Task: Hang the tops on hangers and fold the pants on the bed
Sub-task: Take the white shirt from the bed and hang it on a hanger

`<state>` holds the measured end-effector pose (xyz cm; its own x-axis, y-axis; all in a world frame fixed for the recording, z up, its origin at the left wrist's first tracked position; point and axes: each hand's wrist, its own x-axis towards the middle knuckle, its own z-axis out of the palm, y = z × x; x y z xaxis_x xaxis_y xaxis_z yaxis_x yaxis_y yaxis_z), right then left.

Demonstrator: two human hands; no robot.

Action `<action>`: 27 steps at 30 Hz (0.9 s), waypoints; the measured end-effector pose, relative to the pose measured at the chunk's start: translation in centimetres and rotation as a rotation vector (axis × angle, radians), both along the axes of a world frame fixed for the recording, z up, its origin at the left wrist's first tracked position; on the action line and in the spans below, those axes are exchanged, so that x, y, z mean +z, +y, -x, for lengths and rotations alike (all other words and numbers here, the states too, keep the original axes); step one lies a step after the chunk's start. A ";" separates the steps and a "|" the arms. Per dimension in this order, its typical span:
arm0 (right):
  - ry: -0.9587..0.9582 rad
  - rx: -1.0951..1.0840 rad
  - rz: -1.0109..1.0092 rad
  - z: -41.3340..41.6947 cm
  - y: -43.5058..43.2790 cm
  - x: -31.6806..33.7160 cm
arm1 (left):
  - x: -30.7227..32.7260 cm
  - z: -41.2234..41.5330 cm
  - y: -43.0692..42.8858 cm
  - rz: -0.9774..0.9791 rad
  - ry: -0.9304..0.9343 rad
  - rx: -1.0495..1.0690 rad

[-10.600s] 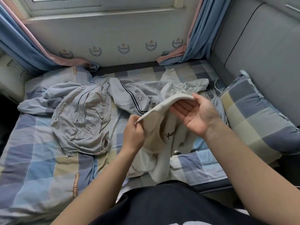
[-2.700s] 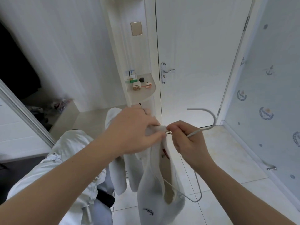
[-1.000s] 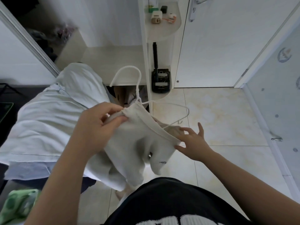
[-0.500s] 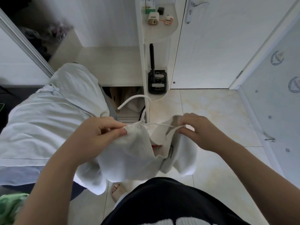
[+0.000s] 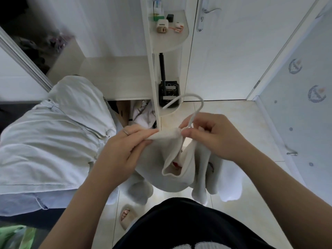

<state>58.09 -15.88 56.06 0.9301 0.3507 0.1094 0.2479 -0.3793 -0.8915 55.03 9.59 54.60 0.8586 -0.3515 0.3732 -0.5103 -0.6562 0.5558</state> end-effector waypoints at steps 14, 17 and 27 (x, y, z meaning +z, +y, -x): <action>0.114 -0.115 0.192 -0.3 -4.3 0.4 | -1.9 -2.7 2.6 0.065 0.136 0.184; 0.119 -0.098 0.189 -0.4 -4.4 0.3 | -2.3 -2.7 3.0 0.047 0.136 0.163; 0.015 -0.181 0.062 -0.1 -4.0 -0.5 | -2.7 -2.7 3.2 0.019 0.148 0.097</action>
<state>58.18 -19.89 55.54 0.9800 0.1830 0.0785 0.1575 -0.4710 -0.8679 57.72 12.82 51.90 0.9342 -0.2586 0.2457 -0.3567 -0.6871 0.6330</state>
